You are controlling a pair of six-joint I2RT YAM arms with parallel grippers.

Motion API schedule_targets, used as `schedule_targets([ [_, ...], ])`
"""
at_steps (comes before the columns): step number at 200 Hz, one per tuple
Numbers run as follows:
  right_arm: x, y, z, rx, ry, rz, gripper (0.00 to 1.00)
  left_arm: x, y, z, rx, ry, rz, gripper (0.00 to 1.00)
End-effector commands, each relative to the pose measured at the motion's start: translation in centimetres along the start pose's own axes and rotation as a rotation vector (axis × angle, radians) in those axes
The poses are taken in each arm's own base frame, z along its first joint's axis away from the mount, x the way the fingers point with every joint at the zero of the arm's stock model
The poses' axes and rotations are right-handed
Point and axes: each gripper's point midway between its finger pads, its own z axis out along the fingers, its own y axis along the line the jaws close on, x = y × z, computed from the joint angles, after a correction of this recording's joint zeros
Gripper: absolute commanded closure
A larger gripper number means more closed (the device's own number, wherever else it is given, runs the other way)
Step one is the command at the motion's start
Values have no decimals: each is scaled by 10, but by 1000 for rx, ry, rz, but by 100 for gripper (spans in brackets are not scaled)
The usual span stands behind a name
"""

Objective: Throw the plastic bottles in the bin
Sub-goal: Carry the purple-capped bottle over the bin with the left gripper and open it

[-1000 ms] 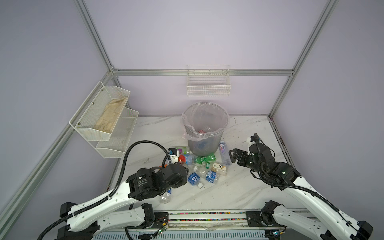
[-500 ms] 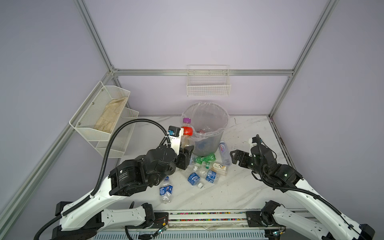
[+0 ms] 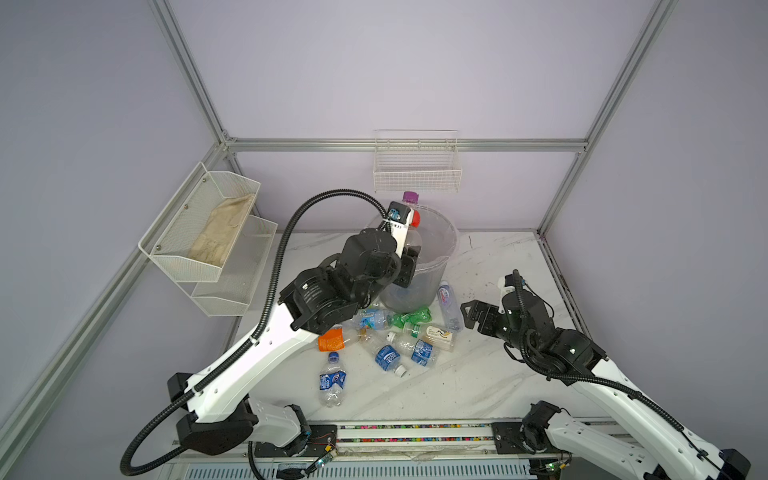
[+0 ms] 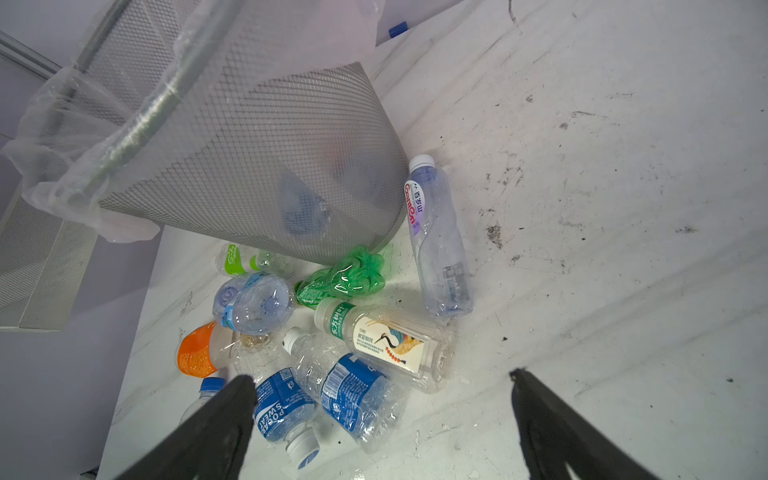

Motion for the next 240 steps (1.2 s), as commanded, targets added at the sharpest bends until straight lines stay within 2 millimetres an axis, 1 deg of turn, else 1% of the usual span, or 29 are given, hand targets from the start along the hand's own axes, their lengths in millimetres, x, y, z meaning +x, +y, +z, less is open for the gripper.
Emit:
schedule_targets([
  [1, -6, 0, -9, 3, -19, 13, 3, -42, -4, 7, 75, -76, -17, 56],
  [20, -8, 1, -12, 1, -21, 12, 3, -38, -2, 36, 86, -28, -29, 56],
  [35, -9, 1, -14, 0, -24, 13, 3, -30, 4, 58, 81, 15, -47, 57],
  [48, -10, 2, -16, -3, -27, 12, 3, -17, 10, 80, 70, 66, -58, 56],
  [54, -11, 2, -17, -5, -28, 12, 3, -9, 15, 89, 65, 98, -58, 54],
  [57, -11, 2, -18, -6, -29, 13, 3, -5, 17, 94, 58, 118, -84, 49],
  [62, -12, 3, -19, -6, -29, 12, 3, 1, 22, 99, 45, 150, -100, 36],
  [64, -12, 3, -19, -6, -30, 12, 3, 3, 23, 101, 40, 159, -102, 32],
  [68, -13, 3, -20, -9, -32, 12, 3, 8, 24, 104, 31, 184, -102, 17],
  [72, -13, 3, -21, -8, -31, 9, 3, 9, 26, 104, 25, 196, -100, 5],
  [74, -14, 3, -21, -8, -32, 10, 3, 10, 26, 105, 22, 205, -97, 2],
  [76, -14, 3, -22, -8, -33, 10, 3, 11, 26, 105, 21, 209, -97, 0],
  [89, -15, 3, -24, -5, -36, 6, 3, 8, 26, 98, 18, 205, -109, 0],
  [106, -16, 2, -24, -3, -40, 3, 3, -4, 28, 82, 13, 158, -115, 0],
  [126, -13, 2, -21, 1, -30, -2, 2, -14, 29, 62, 24, 122, -118, 0],
  [137, -12, 3, -18, -1, -20, -12, 3, -17, 29, 51, 28, 111, -120, 0],
  [158, -12, 5, -15, 6, -7, -35, 3, -13, 30, 33, 31, 102, -116, 0],
  [176, -13, 6, -12, 20, 1, -84, 2, -3, 31, 19, 30, 104, -123, 0],
  [185, -14, 9, -11, 18, 12, -112, 3, 5, 32, 13, 28, 111, -126, 0],
  [195, -13, 11, -8, 23, 30, -144, 2, 11, 34, 3, 32, 102, -137, 0],
  [199, -13, 12, -7, 25, 36, -157, 2, 17, 34, 3, 29, 113, -139, 0],
  [203, -12, 13, -6, 25, 47, -172, 2, 15, 36, -10, 35, 90, -150, 0],
  [240, -8, 22, 5, 20, 113, -302, 3, 57, 42, -41, 38, 105, -192, 0],
])
